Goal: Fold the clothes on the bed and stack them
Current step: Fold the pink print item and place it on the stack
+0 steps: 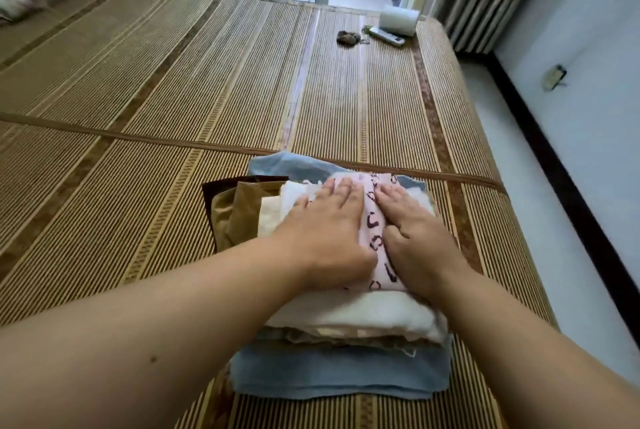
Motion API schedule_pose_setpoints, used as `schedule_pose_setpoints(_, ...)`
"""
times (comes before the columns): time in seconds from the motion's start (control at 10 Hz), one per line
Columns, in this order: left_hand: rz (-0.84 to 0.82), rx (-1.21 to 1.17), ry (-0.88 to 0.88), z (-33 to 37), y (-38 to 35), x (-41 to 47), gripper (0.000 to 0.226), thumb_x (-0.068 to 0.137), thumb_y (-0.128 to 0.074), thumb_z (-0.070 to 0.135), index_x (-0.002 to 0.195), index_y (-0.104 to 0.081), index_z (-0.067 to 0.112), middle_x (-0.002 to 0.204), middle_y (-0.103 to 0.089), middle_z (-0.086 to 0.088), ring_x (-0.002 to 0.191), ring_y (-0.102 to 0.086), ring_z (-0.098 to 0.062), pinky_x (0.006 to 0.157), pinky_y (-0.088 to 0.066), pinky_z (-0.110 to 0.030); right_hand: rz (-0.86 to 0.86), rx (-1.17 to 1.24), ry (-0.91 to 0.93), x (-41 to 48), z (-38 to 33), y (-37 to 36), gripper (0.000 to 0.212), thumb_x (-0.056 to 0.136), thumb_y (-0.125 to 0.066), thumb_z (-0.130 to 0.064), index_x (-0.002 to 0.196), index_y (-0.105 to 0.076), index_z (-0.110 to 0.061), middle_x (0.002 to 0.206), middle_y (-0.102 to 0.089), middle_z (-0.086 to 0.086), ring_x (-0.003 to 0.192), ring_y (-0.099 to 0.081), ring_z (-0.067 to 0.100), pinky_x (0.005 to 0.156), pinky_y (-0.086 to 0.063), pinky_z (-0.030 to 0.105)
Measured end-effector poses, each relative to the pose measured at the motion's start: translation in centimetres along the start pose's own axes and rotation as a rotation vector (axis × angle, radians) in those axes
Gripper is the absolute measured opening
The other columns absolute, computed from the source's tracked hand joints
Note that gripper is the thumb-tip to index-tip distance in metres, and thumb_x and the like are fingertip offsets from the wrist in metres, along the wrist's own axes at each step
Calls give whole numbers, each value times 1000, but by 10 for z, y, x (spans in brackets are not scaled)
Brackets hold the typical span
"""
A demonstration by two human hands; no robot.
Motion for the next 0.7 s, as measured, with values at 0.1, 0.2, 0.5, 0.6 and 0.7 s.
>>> schedule_pose_setpoints(0.1,-105,106,13,-13,-18,-2,103,68,-27,78,148,19,32,159,21,8,144,22,-13,117,10,-45,-139,23,-126,1,14,-14,92,65,-26,-80,149,-9,-46,153,5,-26,144,11,6,119,5,44)
schedule_pose_setpoints(0.2,-93,100,42,-21,-34,-1,109,63,-24,84,147,21,32,158,21,9,143,25,-12,116,14,-45,-137,-58,-131,6,19,-27,104,52,-25,-88,147,-4,-51,158,8,-21,145,13,10,119,0,48)
schedule_pose_setpoints(0.5,-242,213,128,5,-5,-10,113,71,-44,74,151,13,18,160,17,-2,146,18,-22,115,6,-52,-236,-393,-194,-6,-16,-6,80,86,-26,-70,152,2,-35,161,8,-7,148,6,18,112,1,61)
schedule_pose_setpoints(0.6,-112,156,124,29,21,-32,99,80,-44,66,153,5,19,162,8,-1,148,11,-22,116,1,-54,-77,-336,-190,-27,-43,21,67,92,-33,-58,151,-14,-33,161,-9,-7,147,-8,16,113,-6,58)
schedule_pose_setpoints(0.7,76,4,80,48,47,-66,75,92,-44,46,153,-6,26,161,-9,3,148,-2,-18,117,-9,-51,41,-162,-191,-55,-66,59,51,95,-37,-50,144,-35,-33,148,-41,-6,134,-40,17,108,-31,49)
Point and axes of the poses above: each hand's wrist, its own x-axis towards the middle knuckle, its own y-axis out of the back of the hand, z = x × y, the point moved 1 cm from there along x, towards the middle knuckle
